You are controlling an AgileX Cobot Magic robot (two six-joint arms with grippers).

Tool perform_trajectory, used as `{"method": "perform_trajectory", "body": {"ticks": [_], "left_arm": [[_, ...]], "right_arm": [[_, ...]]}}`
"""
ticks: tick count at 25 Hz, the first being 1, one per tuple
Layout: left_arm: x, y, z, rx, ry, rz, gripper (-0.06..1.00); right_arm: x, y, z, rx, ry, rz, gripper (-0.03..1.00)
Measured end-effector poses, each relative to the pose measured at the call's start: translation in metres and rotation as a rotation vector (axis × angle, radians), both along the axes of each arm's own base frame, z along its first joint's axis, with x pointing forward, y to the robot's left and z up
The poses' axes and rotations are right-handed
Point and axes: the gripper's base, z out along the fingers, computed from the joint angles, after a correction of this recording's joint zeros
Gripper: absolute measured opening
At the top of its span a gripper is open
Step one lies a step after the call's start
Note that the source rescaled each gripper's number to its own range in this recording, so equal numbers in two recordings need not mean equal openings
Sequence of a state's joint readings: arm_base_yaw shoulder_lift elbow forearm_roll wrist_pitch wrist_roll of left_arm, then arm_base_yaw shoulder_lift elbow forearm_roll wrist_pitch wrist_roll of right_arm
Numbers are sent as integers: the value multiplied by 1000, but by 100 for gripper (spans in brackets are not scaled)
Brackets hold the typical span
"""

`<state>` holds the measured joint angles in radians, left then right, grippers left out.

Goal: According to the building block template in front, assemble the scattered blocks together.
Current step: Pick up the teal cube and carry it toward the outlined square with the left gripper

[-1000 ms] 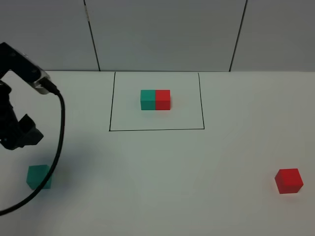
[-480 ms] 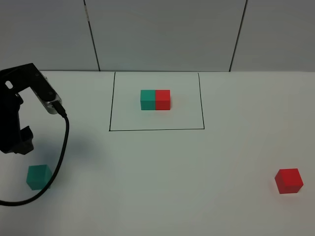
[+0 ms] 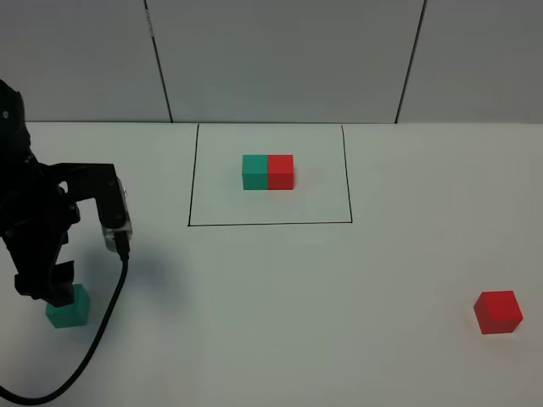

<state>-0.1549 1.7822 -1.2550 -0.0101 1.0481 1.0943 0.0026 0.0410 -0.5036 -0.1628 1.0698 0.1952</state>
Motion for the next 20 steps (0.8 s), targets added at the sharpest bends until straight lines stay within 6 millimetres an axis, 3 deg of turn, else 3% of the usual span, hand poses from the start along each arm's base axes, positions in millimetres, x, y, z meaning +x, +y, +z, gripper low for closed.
{"method": "perform_trajectory", "body": {"ticks": [11, 20], "left_arm": [[-5, 6, -41, 64, 47, -161, 80], [-4, 7, -47, 78, 7, -197, 80]], "right_arm": [[0, 0, 0, 0, 0, 0, 58], [0, 0, 0, 0, 0, 0, 58]]}}
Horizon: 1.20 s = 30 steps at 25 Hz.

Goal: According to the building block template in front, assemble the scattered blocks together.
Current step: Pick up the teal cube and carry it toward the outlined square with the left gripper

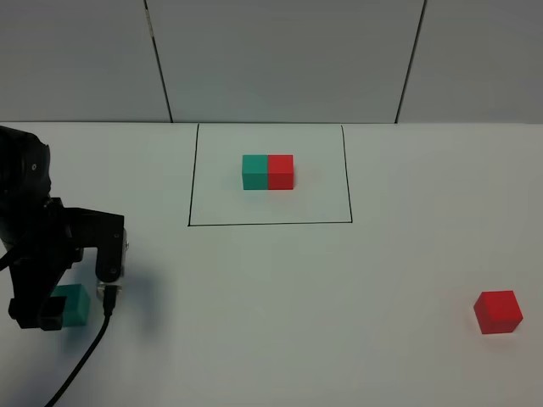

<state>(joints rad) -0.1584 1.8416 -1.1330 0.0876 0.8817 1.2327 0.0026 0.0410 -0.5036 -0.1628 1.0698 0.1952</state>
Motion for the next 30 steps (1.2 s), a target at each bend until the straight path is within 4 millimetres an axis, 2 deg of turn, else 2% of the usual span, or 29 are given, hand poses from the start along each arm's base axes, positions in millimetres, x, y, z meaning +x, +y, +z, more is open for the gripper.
{"method": "perform_trajectory", "body": {"ticks": [8, 16, 26, 30], "left_arm": [[5, -1, -3, -8, -44, -9, 80], [8, 2, -30, 21, 28, -50, 80], [12, 14, -31, 2, 1, -18, 80], [13, 10, -32, -59, -9, -1, 80]], "right_arm": [[0, 0, 0, 0, 0, 0, 58], [0, 0, 0, 0, 0, 0, 58], [0, 0, 0, 0, 0, 0, 58], [0, 0, 0, 0, 0, 0, 58]]}}
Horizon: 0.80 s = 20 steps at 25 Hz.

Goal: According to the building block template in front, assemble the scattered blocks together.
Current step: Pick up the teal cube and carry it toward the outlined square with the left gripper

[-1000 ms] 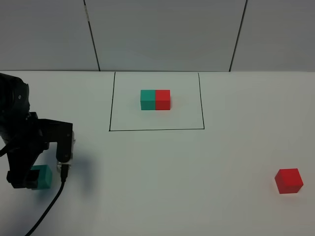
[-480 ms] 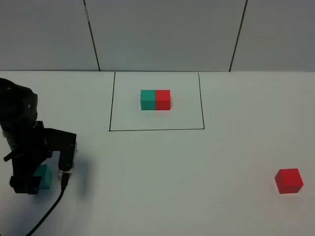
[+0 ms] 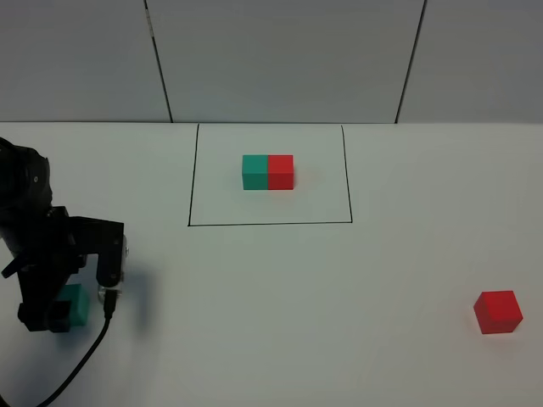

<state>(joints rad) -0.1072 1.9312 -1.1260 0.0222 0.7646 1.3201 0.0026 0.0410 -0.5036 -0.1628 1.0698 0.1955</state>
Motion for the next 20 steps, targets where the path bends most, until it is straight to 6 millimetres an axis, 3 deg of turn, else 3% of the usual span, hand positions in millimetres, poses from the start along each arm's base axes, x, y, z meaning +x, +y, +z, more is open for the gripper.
{"method": "perform_trajectory", "body": {"ticks": [11, 20], "left_arm": [[0, -1, -2, -25, 12, -18, 80], [-2, 0, -20, -7, 55, -30, 80]], "right_arm": [[0, 0, 0, 0, 0, 0, 58], [0, 0, 0, -1, 0, 1, 58]]}}
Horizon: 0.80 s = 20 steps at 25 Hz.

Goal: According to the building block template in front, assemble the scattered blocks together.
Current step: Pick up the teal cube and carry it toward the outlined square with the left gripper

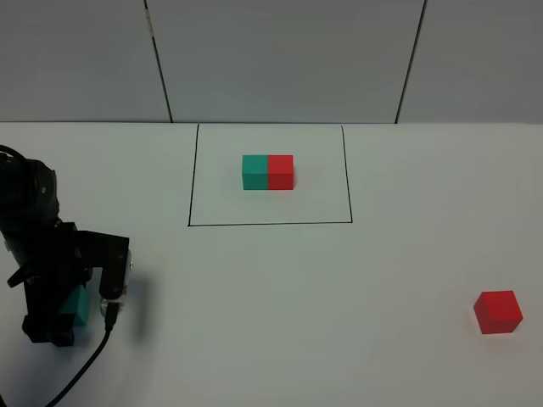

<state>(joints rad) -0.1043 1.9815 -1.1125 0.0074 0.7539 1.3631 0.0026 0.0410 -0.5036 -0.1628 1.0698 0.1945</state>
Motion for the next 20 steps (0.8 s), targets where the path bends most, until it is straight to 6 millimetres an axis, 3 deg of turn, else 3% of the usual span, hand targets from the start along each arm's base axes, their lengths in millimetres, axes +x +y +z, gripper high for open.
{"method": "perform_trajectory", "body": {"ticks": [20], "left_arm": [[-6, 8, -8, 48, -39, -28, 80]], "right_arm": [[0, 0, 0, 0, 0, 0, 58]]}}
